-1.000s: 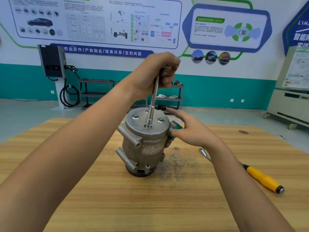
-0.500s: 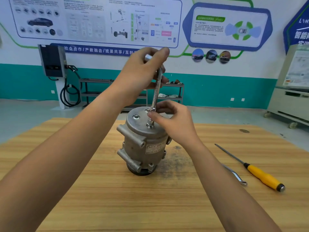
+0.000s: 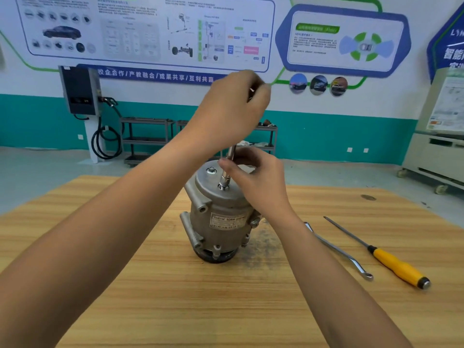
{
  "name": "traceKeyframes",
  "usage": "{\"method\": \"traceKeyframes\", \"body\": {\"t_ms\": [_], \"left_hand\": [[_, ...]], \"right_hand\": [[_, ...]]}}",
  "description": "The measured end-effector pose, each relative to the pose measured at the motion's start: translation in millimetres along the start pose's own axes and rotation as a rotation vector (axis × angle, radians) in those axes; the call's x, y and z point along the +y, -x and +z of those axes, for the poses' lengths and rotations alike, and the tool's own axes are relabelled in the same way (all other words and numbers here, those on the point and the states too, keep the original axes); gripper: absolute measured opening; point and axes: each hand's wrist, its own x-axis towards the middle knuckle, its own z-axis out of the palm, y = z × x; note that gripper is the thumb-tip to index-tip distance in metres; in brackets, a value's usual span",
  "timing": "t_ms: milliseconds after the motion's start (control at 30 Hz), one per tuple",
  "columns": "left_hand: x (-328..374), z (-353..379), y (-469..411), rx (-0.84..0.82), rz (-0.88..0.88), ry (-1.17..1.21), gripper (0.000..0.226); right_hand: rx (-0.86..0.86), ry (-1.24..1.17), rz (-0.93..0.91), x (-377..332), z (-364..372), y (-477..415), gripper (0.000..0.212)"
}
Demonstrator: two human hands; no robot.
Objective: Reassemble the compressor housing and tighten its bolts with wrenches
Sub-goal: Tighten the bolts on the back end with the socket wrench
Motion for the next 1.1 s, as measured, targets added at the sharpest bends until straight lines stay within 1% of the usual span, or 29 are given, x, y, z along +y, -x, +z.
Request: {"method": "traceKeyframes", "body": {"t_ms": [67,133,167,267,367,433,500,600,667,733,800,867,967,1000,1067,1100], "left_hand": [[5,6,1,-0.044,-0.089,0.107,0.013],[6,12,-1,-0.002,-0.216,0.313,0.013],[6,14,-1,0.031,-0.26,0.397,0.017],[2,18,-1,0.089,-0.276,0.521,0.031],[0,17,-5,0.092,-0.303,0.582,0.036],[-3,13,-7,0.033,-0.323,0.628,0.04],[-5,9,-8,-0.071,-0.317,0.649,0.042],[-2,8,-8,-0.221,-0.309,0.66,0.042],[1,9,-10,-0.32,-0.308,0.684,0.041],[3,11,-11,-0.382,-0.299,0.699,0.039],[3,13,-12,-0.353,-0.304,0.715,0.038],[1,16,-13,-0.282,-0.311,0.728,0.038],[-4,17,-16,-0.2,-0.317,0.737,0.039],[-6,17,-17,-0.19,-0.32,0.748,0.038],[-9,15,-19,-0.191,-0.322,0.766,0.038],[-10,15,-19,-0.184,-0.325,0.768,0.038]], "right_hand": [[0.046,0.044,-0.014,0,3,-1,0.013],[0.036,0.018,0.008,2,7,1,0.015],[0.018,-0.012,0.024,3,9,4,0.017],[-0.013,-0.09,0.029,5,17,15,0.019],[0.04,-0.107,-0.001,6,25,19,0.01],[0.058,-0.15,0.009,9,26,17,0.012],[0.069,-0.172,0.016,15,21,14,0.021],[0.103,-0.051,0.003,28,8,4,0.023],[0.14,-0.013,0.042,36,1,-4,0.022],[0.198,-0.065,0.12,39,-5,-11,0.024],[0.229,-0.203,0.161,32,-8,-11,0.024],[0.144,-0.323,0.146,22,-10,-9,0.024],[-0.089,-0.346,0.138,11,-10,-9,0.026],[-0.132,-0.347,0.158,8,-11,-10,0.027],[-0.15,-0.305,0.163,7,-13,-14,0.033],[-0.145,-0.271,0.147,8,-13,-15,0.032]]}}
